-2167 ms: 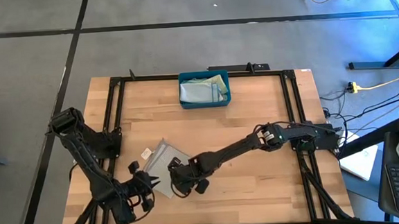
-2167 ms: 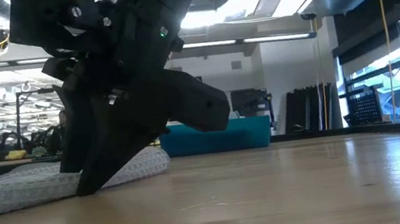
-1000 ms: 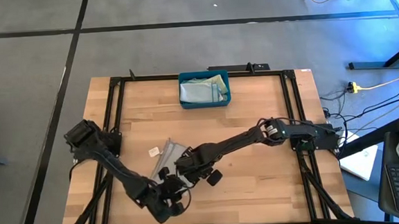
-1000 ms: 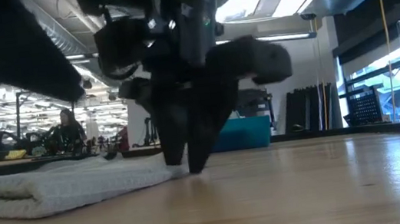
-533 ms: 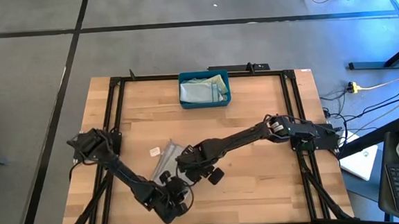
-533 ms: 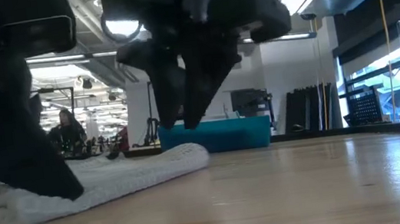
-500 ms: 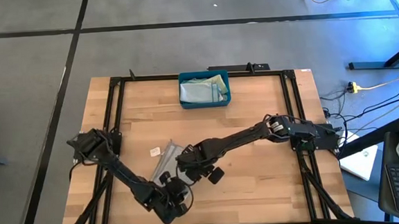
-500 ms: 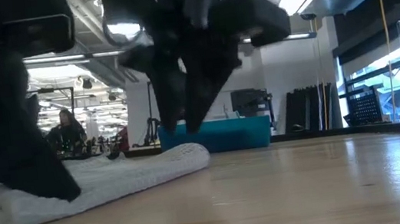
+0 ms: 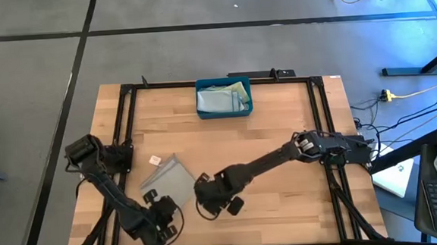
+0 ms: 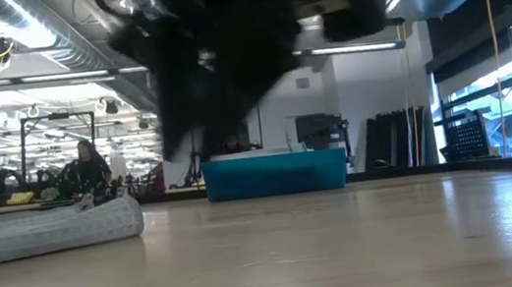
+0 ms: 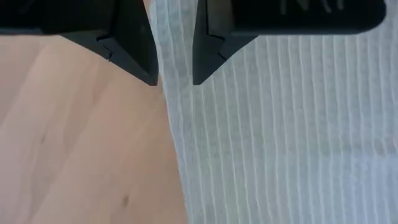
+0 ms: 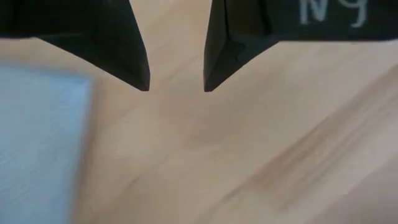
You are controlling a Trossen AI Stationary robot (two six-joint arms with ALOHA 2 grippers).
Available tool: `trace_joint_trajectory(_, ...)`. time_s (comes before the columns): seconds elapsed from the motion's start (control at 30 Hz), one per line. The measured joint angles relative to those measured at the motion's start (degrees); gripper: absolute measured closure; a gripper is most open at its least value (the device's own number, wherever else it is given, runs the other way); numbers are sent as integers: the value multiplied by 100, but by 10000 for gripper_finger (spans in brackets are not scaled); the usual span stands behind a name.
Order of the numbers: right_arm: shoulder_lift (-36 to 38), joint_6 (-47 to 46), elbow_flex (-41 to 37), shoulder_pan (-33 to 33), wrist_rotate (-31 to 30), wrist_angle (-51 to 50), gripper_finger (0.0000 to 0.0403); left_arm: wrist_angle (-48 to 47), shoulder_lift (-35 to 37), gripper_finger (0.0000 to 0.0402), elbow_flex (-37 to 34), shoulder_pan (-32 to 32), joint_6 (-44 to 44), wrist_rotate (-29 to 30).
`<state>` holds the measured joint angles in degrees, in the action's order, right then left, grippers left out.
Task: Fold microfiber towels
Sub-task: Put the folded gray towel into the blue bin
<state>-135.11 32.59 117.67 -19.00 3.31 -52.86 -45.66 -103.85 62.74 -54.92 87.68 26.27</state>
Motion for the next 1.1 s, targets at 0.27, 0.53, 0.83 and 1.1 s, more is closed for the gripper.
trace_joint_trajectory(0.27, 0, 260, 2, -165, -1765, 1638, 249, -280, 153, 309, 0, 94, -255, -414)
trace_joint_trajectory(0.53, -113, 649, 2, 219, 306, 1570, 249, -1532, 187, 310, 384, 150, -490, -930)
trace_joint_trajectory(0.83, -733, 1420, 0, 57, -911, 1944, 249, -2394, -522, 322, 1677, -225, -1210, 950)
trace_joint_trajectory(1.1, -751, 1250, 3, -133, -1651, 2035, 249, -3901, -1897, 351, 2739, -302, -1016, 362)
